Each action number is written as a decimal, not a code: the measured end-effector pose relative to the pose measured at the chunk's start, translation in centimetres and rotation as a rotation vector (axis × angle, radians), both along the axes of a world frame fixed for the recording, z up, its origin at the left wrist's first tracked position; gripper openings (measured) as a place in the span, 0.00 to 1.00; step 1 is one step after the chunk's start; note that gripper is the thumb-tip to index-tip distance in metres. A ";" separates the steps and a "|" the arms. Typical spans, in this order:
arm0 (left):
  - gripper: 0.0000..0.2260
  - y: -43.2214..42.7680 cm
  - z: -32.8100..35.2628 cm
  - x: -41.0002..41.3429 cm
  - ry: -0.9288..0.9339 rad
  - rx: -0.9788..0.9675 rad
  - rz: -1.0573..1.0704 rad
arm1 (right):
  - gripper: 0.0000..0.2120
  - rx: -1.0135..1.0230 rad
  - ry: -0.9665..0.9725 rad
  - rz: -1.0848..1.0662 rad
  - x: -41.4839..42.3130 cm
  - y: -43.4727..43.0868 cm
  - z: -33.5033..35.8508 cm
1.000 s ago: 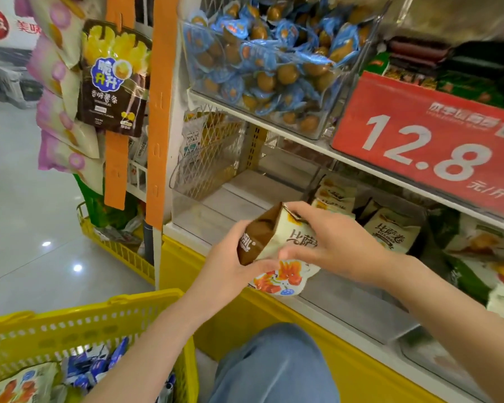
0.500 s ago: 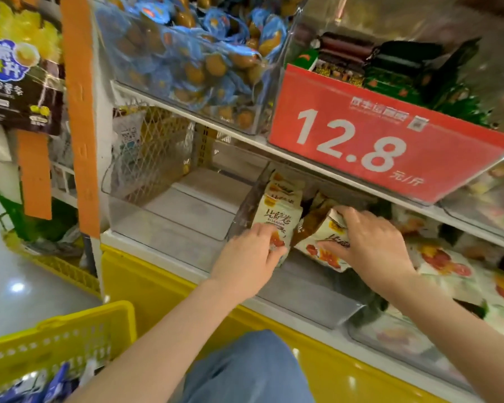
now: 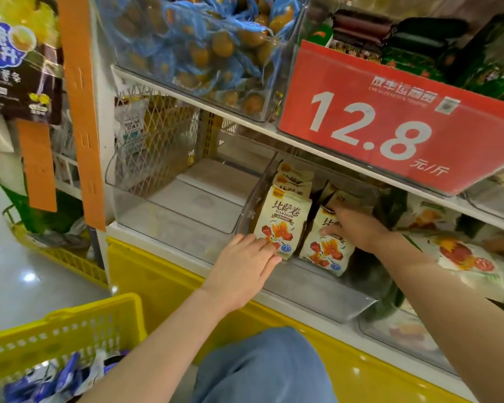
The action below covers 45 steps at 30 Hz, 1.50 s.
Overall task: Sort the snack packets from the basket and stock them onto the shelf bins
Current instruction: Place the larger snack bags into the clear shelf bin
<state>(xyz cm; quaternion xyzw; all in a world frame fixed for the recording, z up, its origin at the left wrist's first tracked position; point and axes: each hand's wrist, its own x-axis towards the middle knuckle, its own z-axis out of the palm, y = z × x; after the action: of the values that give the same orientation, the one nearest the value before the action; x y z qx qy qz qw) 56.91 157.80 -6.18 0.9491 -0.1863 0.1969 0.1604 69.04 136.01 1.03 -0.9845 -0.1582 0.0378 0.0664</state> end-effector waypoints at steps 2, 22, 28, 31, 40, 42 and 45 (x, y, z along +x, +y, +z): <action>0.24 0.1 0.0 0.0 -0.001 0.003 -0.004 | 0.23 -0.008 -0.052 0.000 -0.2 0.1 0.0; 0.16 6.8 0.0 -9.1 0.012 -0.146 0.279 | 0.27 0.183 -0.250 0.213 -16.8 13.2 -3.7; 0.15 17.7 -3.1 -19.2 0.036 -0.252 0.699 | 0.20 0.233 -0.252 0.531 -20.6 22.9 -6.2; 0.17 23.6 -5.9 -24.8 0.105 -0.246 0.931 | 0.18 0.235 -0.153 0.638 -22.4 28.8 -9.6; 0.16 33.1 -15.8 -37.6 0.579 -0.468 1.463 | 0.19 0.041 0.520 0.874 -29.7 41.6 -22.6; 0.15 33.1 -17.0 -38.4 0.670 -0.599 1.416 | 0.18 0.007 0.666 0.809 -31.1 43.2 -25.0; 0.11 32.8 -18.2 -39.4 0.636 -0.802 1.333 | 0.14 0.032 0.843 0.655 -33.3 44.7 -28.4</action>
<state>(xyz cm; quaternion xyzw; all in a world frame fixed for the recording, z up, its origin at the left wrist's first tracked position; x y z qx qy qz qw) 17.49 190.64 -24.43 0.7420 0.5514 0.0250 0.3804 35.75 180.73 -27.38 -0.7819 -0.4172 0.4462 0.1239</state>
